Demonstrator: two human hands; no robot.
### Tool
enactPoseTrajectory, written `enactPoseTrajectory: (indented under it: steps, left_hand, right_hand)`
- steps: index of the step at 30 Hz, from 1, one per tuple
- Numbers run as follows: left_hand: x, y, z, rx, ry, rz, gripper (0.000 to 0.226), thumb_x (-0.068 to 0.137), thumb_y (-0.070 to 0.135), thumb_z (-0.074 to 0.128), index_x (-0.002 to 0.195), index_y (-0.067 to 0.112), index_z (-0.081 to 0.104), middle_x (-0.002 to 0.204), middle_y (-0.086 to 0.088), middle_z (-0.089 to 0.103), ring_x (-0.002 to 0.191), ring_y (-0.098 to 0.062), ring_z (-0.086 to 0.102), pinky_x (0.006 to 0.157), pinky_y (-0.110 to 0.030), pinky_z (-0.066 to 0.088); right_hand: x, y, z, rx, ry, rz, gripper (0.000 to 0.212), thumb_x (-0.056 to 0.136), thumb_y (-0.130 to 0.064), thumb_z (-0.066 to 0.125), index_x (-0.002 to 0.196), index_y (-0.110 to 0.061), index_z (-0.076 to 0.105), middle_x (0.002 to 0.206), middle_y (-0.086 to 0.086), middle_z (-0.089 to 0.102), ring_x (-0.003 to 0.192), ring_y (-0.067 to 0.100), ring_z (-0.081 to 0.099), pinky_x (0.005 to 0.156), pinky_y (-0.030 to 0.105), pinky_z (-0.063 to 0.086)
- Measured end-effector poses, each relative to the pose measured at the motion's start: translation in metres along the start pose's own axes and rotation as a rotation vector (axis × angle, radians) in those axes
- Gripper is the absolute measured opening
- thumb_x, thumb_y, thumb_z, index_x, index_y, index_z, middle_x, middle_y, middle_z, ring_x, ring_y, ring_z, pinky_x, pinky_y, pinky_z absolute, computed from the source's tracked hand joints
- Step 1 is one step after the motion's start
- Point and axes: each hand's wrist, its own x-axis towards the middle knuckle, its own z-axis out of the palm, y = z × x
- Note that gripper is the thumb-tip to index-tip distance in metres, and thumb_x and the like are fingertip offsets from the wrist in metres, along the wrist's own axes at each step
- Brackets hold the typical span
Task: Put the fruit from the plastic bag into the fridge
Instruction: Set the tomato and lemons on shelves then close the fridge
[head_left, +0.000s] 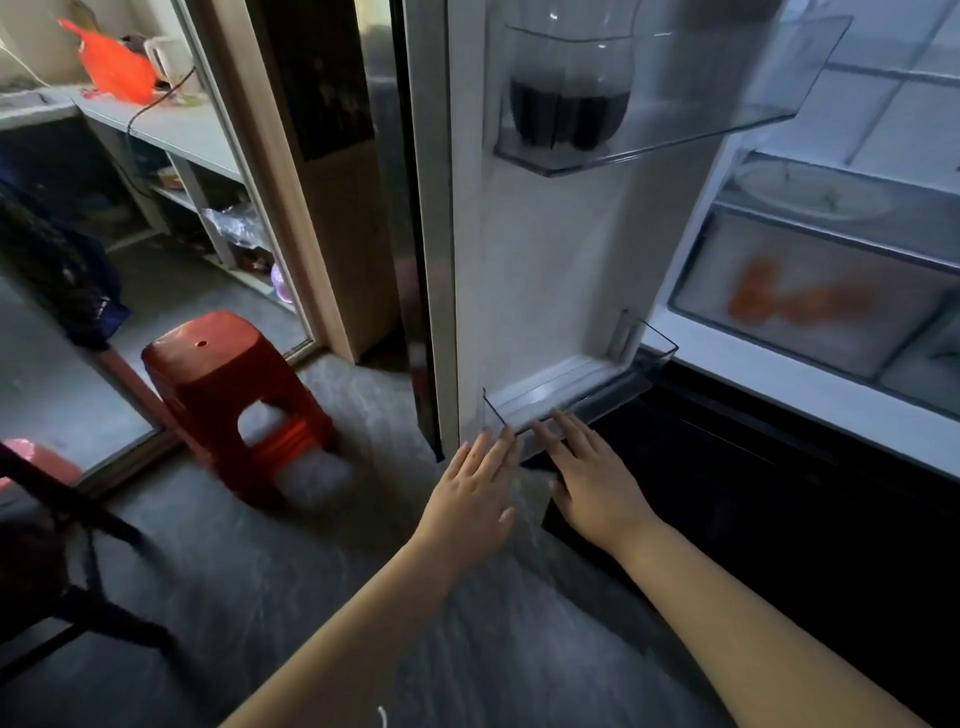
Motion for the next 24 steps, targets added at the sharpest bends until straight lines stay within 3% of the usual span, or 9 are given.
enactPoseTrajectory:
  steps: [2, 4, 6, 10, 15, 19, 22, 24]
  left_hand:
    - [-0.001, 0.005, 0.004, 0.029, 0.061, 0.071, 0.077, 0.094, 0.042, 0.046, 0.146, 0.019, -0.005, 0.155, 0.000, -0.010, 0.139, -0.021, -0.022, 0.113, -0.038, -0.010]
    - [-0.003, 0.010, 0.007, 0.083, 0.125, 0.142, 0.080, 0.083, 0.043, 0.061, 0.148, 0.016, 0.023, 0.155, -0.005, 0.021, 0.144, -0.026, 0.004, 0.115, -0.045, 0.013]
    - [-0.004, 0.017, 0.011, 0.104, 0.206, 0.212, 0.076, 0.078, 0.039, 0.064, 0.144, 0.014, 0.035, 0.152, -0.007, 0.032, 0.143, -0.026, 0.017, 0.116, -0.045, 0.019]
    - [-0.007, 0.031, 0.006, 0.043, 0.364, 0.289, 0.069, 0.084, 0.030, 0.051, 0.147, 0.016, 0.027, 0.156, -0.005, 0.020, 0.146, -0.022, 0.010, 0.118, -0.044, 0.012]
    - [-0.012, 0.048, -0.006, -0.014, 0.541, 0.473, 0.066, 0.084, 0.016, 0.055, 0.145, 0.017, 0.030, 0.154, -0.003, 0.023, 0.144, -0.022, 0.018, 0.115, -0.042, 0.023]
    - [-0.010, 0.057, -0.019, -0.048, 0.694, 0.375, 0.068, 0.085, 0.022, 0.057, 0.145, 0.013, 0.027, 0.152, -0.008, 0.021, 0.145, -0.023, 0.011, 0.116, -0.045, 0.019]
    - [-0.001, 0.062, -0.029, -0.043, 0.728, 0.302, 0.074, 0.088, 0.029, 0.053, 0.150, 0.014, 0.014, 0.153, -0.011, 0.012, 0.146, -0.025, 0.005, 0.116, -0.048, 0.016]
    - [0.006, 0.071, -0.034, -0.065, 0.706, 0.291, 0.073, 0.090, 0.032, 0.051, 0.150, 0.013, 0.014, 0.154, -0.011, 0.007, 0.146, -0.027, 0.004, 0.116, -0.048, 0.016]
  right_hand:
    - [-0.012, 0.005, -0.004, 0.030, 0.019, 0.008, 0.069, 0.094, -0.026, 0.049, 0.150, -0.030, 0.009, 0.159, -0.001, 0.000, 0.146, 0.017, 0.000, 0.119, 0.036, 0.013]
    - [-0.024, 0.009, -0.008, 0.049, 0.048, 0.024, 0.068, 0.092, -0.026, 0.051, 0.149, -0.030, 0.014, 0.159, -0.003, 0.003, 0.145, 0.016, 0.003, 0.118, 0.032, 0.011]
    - [-0.037, 0.013, -0.011, 0.039, 0.070, 0.065, 0.066, 0.092, -0.027, 0.052, 0.148, -0.029, 0.018, 0.158, -0.005, 0.005, 0.145, 0.014, 0.005, 0.117, 0.028, 0.007]
    - [-0.061, 0.013, -0.014, 0.006, 0.150, 0.139, 0.065, 0.089, -0.031, 0.058, 0.145, -0.015, 0.030, 0.157, 0.001, 0.015, 0.145, 0.017, 0.011, 0.117, 0.039, 0.020]
    - [-0.076, -0.004, -0.020, 0.144, 0.324, 0.113, 0.069, 0.089, -0.032, 0.055, 0.147, -0.016, 0.023, 0.158, 0.000, 0.012, 0.144, 0.009, 0.011, 0.115, 0.028, 0.020]
    - [-0.086, -0.007, -0.025, 0.212, 0.557, 0.113, 0.074, 0.090, -0.032, 0.053, 0.149, -0.012, 0.013, 0.157, 0.009, 0.012, 0.145, 0.014, 0.013, 0.115, 0.022, 0.016]
    - [-0.096, -0.001, -0.026, 0.122, 0.804, 0.036, 0.077, 0.088, -0.025, 0.055, 0.149, -0.014, 0.009, 0.156, 0.014, 0.009, 0.144, 0.027, 0.016, 0.116, 0.035, 0.023]
    - [-0.102, 0.004, -0.030, 0.032, 0.868, -0.016, 0.074, 0.088, -0.022, 0.054, 0.149, -0.013, 0.013, 0.158, 0.008, 0.004, 0.143, 0.031, 0.016, 0.115, 0.043, 0.024]
